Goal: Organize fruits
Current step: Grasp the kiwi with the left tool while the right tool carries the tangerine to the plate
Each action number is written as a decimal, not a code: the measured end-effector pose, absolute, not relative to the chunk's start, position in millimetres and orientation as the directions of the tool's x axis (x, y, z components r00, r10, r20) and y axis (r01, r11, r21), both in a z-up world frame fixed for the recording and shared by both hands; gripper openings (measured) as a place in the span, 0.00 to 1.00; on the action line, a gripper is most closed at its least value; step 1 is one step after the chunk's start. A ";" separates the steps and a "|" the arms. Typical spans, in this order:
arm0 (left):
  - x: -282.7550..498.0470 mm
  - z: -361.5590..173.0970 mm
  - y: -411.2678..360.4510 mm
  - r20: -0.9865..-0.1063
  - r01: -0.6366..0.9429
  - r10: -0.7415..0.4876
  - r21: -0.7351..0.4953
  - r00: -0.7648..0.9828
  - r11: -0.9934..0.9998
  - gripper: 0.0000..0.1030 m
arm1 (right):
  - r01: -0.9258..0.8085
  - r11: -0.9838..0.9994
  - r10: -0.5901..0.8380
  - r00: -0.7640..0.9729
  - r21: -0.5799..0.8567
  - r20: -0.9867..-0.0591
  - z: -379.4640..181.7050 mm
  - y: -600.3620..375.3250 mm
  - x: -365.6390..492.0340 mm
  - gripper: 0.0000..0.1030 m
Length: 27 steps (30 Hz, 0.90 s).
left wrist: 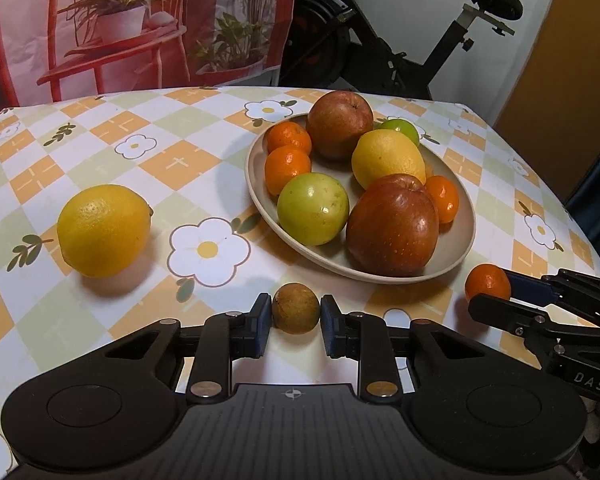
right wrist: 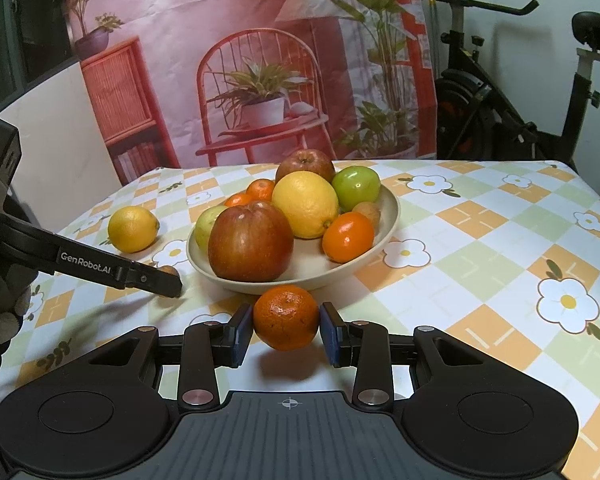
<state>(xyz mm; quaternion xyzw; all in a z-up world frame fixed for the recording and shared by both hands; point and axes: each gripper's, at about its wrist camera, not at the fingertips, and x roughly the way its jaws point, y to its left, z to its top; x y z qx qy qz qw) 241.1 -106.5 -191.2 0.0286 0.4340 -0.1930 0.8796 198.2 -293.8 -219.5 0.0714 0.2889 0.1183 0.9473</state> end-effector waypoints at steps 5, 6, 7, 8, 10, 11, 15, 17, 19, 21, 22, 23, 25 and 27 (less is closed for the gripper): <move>239.3 -188.0 -106.2 -0.768 0.367 -0.319 -0.117 0.556 0.923 0.27 | -0.183 0.962 0.265 0.806 0.204 -0.530 -219.6 -293.8 198.3 0.32; 239.0 -187.3 -105.9 -0.767 0.368 -0.319 -0.117 0.557 0.923 0.27 | -0.183 0.962 0.265 0.806 0.204 -0.530 -219.6 -293.7 198.3 0.32; 238.6 -186.6 -105.7 -0.765 0.368 -0.319 -0.116 0.559 0.923 0.27 | -0.183 0.962 0.265 0.806 0.203 -0.529 -219.6 -293.7 198.2 0.32; 238.3 -185.7 -105.8 -0.764 0.368 -0.320 -0.115 0.561 0.922 0.27 | -0.183 0.962 0.265 0.806 0.203 -0.529 -219.6 -293.7 198.3 0.32; 237.3 -184.1 -105.4 -0.760 0.369 -0.320 -0.114 0.565 0.922 0.27 | -0.184 0.962 0.265 0.806 0.203 -0.529 -219.7 -293.8 198.3 0.32; 236.8 -183.2 -105.3 -0.759 0.369 -0.320 -0.113 0.567 0.922 0.27 | -0.184 0.962 0.265 0.806 0.203 -0.529 -219.7 -293.7 198.3 0.32; 234.2 -178.8 -103.8 -0.750 0.371 -0.322 -0.110 0.577 0.922 0.27 | -0.183 0.962 0.264 0.807 0.202 -0.529 -219.5 -293.8 198.2 0.32; 232.9 -175.6 -103.6 -0.744 0.374 -0.324 -0.107 0.584 0.921 0.27 | -0.181 0.962 0.263 0.808 0.202 -0.528 -220.3 -293.7 198.6 0.32; 232.0 -171.9 -103.7 -0.739 0.379 -0.325 -0.103 0.590 0.920 0.27 | -0.179 0.963 0.261 0.809 0.202 -0.527 -221.1 -293.7 198.0 0.32; 231.0 -168.6 -103.2 -0.732 0.383 -0.327 -0.098 0.597 0.919 0.27 | -0.177 0.963 0.260 0.810 0.203 -0.526 -221.3 -294.1 197.7 0.32; 230.6 -166.4 -103.0 -0.729 0.385 -0.328 -0.095 0.601 0.918 0.27 | -0.177 0.963 0.259 0.810 0.203 -0.525 -221.3 -294.5 197.6 0.32; 230.5 -164.1 -102.8 -0.726 0.388 -0.329 -0.093 0.604 0.917 0.27 | -0.175 0.963 0.258 0.811 0.203 -0.525 -221.2 -294.9 197.5 0.32; 230.5 -159.6 -103.2 -0.720 0.393 -0.331 -0.087 0.610 0.915 0.27 | -0.171 0.964 0.256 0.812 0.204 -0.525 -220.5 -295.5 197.8 0.32; 231.7 -153.7 -103.7 -0.713 0.399 -0.334 -0.083 0.617 0.913 0.27 | -0.169 0.963 0.256 0.813 0.208 -0.523 -217.6 -296.3 198.2 0.32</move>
